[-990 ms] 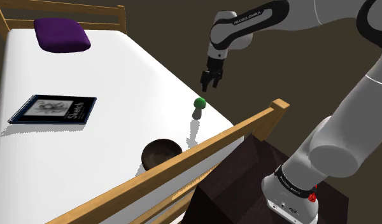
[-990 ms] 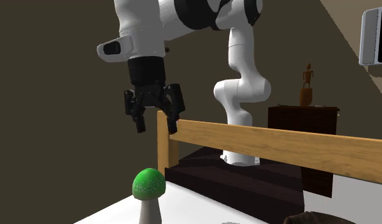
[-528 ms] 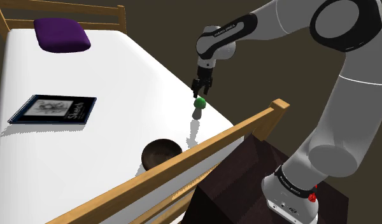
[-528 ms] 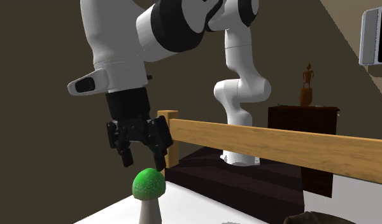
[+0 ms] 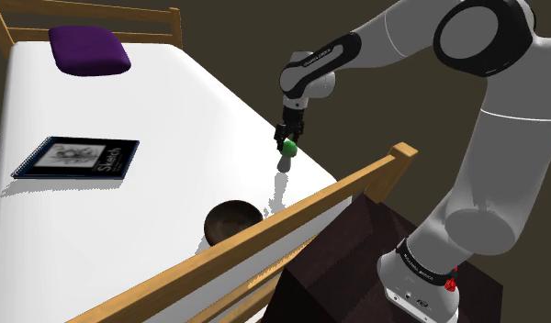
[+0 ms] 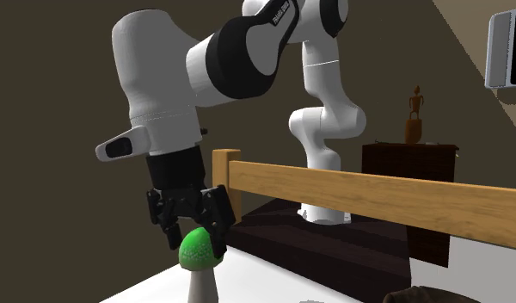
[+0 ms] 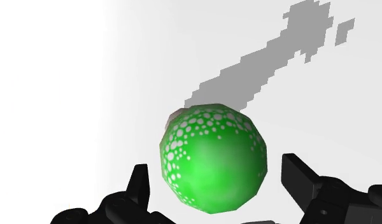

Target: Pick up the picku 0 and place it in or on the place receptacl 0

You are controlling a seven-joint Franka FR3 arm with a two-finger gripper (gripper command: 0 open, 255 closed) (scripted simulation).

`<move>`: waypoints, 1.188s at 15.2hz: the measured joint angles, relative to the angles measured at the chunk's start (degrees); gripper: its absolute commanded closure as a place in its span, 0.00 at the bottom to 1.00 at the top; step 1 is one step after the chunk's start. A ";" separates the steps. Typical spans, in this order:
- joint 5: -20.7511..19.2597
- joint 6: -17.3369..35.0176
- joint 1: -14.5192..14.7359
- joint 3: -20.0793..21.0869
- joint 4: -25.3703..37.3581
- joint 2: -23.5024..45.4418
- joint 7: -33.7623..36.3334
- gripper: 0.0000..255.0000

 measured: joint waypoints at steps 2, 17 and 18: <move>0.02 0.12 0.00 0.01 -0.02 0.08 -0.02 0.00; -0.03 -0.12 0.01 -0.01 0.00 -0.16 0.04 1.00; -0.12 -0.54 0.01 -0.06 0.03 -0.54 0.09 1.00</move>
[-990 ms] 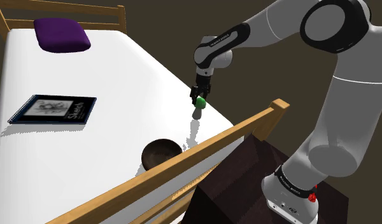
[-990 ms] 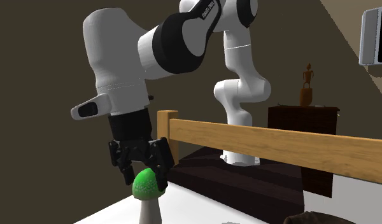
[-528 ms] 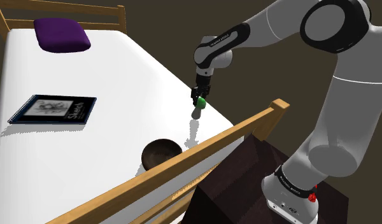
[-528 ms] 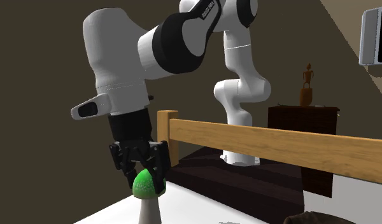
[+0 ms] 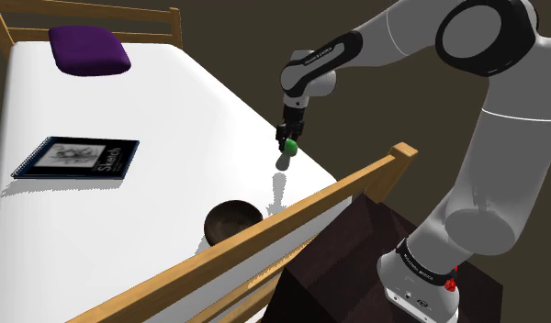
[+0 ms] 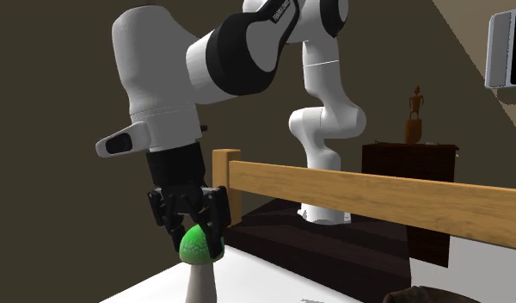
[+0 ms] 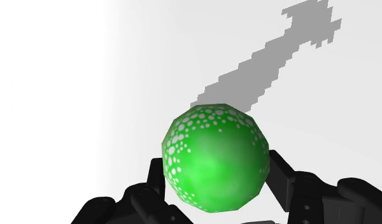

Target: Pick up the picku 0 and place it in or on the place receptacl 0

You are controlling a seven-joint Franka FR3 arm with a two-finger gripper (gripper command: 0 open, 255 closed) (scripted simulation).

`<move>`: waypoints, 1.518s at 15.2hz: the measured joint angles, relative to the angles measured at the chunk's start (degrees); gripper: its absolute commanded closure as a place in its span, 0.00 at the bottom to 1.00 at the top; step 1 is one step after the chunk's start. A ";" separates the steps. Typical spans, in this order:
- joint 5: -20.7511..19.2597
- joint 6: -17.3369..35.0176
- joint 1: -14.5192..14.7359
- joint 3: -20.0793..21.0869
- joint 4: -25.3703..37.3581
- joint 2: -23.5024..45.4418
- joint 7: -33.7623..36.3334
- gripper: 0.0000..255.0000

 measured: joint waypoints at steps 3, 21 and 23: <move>-0.35 -1.88 0.05 -0.13 0.62 -1.30 0.34 1.00; -2.04 -13.81 0.29 -0.57 5.74 -8.28 2.27 1.00; -2.11 -13.66 1.06 -0.07 4.05 -9.97 3.53 1.00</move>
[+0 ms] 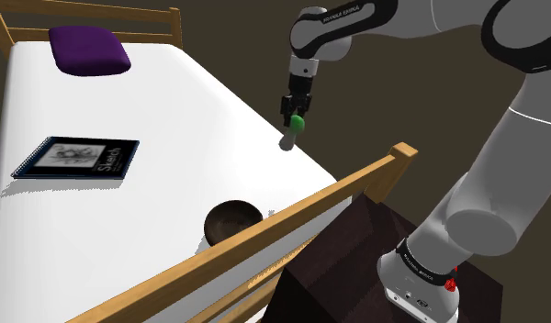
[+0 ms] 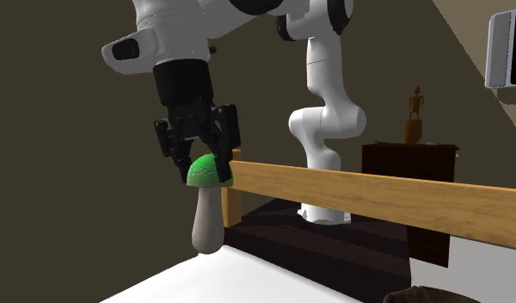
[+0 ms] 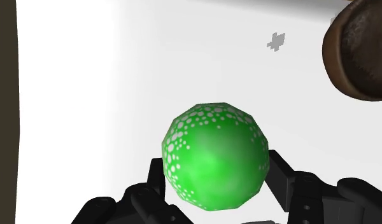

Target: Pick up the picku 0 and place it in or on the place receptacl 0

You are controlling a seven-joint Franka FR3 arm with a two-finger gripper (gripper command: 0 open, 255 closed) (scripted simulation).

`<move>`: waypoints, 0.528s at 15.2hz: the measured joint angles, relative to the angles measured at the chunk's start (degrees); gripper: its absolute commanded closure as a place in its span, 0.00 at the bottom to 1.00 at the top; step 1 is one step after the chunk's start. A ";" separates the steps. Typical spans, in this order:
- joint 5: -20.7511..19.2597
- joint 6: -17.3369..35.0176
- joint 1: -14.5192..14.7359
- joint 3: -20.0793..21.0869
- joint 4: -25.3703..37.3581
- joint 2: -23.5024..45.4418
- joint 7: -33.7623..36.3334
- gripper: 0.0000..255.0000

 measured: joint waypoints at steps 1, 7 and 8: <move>0.05 0.18 0.67 0.50 -0.93 -0.86 1.12 1.00; 0.69 0.66 4.90 4.04 -5.11 -5.40 8.54 1.00; 0.85 0.78 5.54 4.62 -5.63 -5.92 9.71 1.00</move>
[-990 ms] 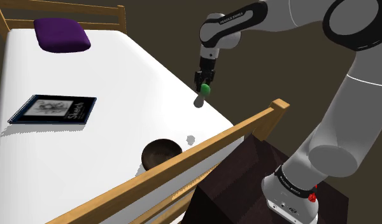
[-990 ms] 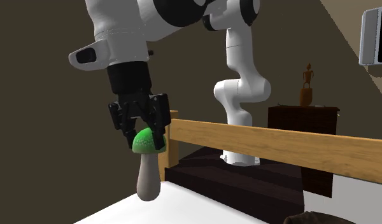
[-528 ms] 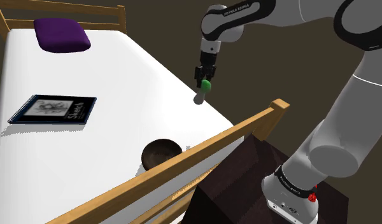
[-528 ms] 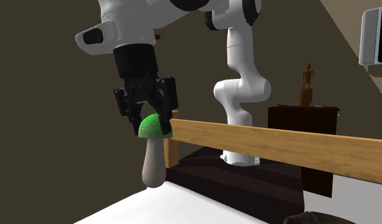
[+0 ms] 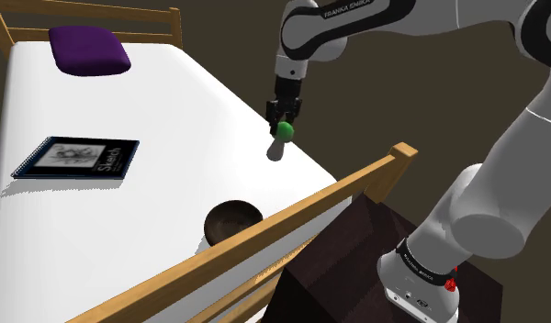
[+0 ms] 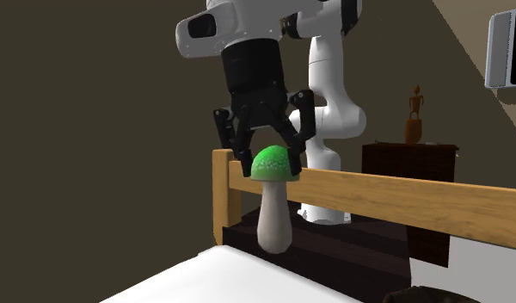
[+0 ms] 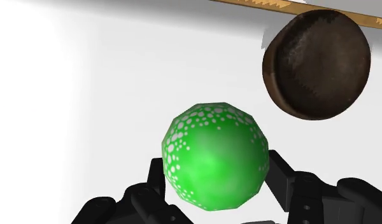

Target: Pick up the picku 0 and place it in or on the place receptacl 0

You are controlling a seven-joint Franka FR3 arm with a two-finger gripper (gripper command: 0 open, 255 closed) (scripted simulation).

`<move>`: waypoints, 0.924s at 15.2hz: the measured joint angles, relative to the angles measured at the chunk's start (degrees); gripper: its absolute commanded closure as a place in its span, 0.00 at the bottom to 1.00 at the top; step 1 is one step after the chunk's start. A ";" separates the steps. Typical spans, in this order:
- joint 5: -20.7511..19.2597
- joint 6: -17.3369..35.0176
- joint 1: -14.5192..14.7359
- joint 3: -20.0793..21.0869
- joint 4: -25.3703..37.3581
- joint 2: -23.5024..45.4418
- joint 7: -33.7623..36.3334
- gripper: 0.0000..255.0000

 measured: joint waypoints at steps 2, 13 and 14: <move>0.40 0.75 1.40 1.31 -1.36 -0.93 2.44 1.00; 2.66 1.18 9.05 8.98 -2.40 -3.67 16.84 1.00; 2.83 1.35 9.75 9.69 -2.25 -3.59 18.18 1.00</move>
